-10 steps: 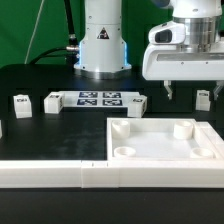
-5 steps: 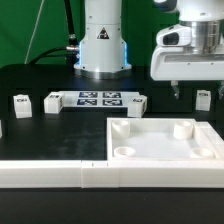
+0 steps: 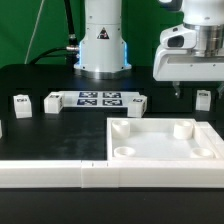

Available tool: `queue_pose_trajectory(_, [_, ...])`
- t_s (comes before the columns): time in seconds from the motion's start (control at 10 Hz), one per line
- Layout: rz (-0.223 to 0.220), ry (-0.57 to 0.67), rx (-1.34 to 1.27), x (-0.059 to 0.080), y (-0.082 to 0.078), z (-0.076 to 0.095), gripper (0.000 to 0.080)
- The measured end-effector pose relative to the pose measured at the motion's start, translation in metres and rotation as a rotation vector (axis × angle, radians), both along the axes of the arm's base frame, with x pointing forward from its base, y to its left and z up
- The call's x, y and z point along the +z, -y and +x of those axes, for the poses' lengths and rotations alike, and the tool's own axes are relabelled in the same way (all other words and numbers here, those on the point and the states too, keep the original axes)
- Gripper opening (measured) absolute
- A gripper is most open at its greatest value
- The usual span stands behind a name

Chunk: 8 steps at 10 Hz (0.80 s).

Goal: Assemble one leg

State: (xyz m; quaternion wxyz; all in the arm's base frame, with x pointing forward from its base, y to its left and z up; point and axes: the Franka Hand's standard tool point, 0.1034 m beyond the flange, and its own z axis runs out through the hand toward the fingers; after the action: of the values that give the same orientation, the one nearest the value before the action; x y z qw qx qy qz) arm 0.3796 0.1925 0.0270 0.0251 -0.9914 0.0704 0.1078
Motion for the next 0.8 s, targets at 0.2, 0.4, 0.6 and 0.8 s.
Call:
queue_pose_trajectory(0.2, [-0.003,-0.144,-0.024,-0.003,-0.006,-0.009,0.0649])
queue_pose_trajectory(0.4, [0.005,-0.304,-0.042,0.004,-0.013,-0.013,0.0649])
queue_pose_trajectory(0.6, [0.053,-0.497,-0.067,0.01,-0.013,-0.012,0.0649])
queue_pose_trajectory(0.8, [0.094,-0.564,-0.082,0.0,-0.008,-0.016,0.0649])
